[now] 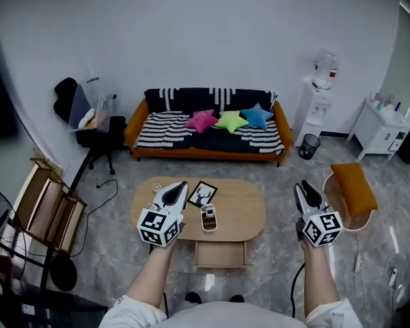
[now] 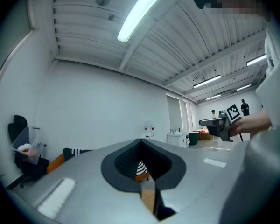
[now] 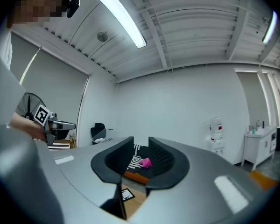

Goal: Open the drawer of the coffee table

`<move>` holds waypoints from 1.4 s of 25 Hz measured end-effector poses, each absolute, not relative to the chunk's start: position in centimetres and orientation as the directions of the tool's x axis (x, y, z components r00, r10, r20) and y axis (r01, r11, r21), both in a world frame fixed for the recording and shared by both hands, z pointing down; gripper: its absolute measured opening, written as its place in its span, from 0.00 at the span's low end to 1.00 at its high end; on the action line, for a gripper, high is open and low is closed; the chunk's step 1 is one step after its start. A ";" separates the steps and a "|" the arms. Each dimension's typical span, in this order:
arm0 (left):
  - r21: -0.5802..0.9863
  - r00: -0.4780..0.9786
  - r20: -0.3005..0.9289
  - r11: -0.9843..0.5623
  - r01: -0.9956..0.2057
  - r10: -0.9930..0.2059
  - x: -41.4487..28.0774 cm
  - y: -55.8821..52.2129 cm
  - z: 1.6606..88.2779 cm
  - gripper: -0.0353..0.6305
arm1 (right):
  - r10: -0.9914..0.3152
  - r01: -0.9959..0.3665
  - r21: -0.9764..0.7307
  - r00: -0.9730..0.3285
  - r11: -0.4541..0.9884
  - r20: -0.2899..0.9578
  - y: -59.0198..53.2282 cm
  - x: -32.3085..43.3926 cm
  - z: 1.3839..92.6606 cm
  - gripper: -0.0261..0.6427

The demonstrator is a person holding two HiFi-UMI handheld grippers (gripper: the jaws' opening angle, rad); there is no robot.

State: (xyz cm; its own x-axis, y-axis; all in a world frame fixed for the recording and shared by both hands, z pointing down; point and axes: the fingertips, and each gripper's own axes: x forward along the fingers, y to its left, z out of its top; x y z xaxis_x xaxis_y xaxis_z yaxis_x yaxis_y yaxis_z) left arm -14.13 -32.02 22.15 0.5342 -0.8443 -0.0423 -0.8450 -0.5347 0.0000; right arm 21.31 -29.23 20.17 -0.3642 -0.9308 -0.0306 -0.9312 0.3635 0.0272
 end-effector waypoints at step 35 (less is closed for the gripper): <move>0.016 0.489 0.003 -0.489 -0.872 -0.872 -14.2 -30.8 24.4 0.05 | -0.927 -0.924 0.077 -0.374 0.374 0.009 -29.3 20.5 22.3 0.04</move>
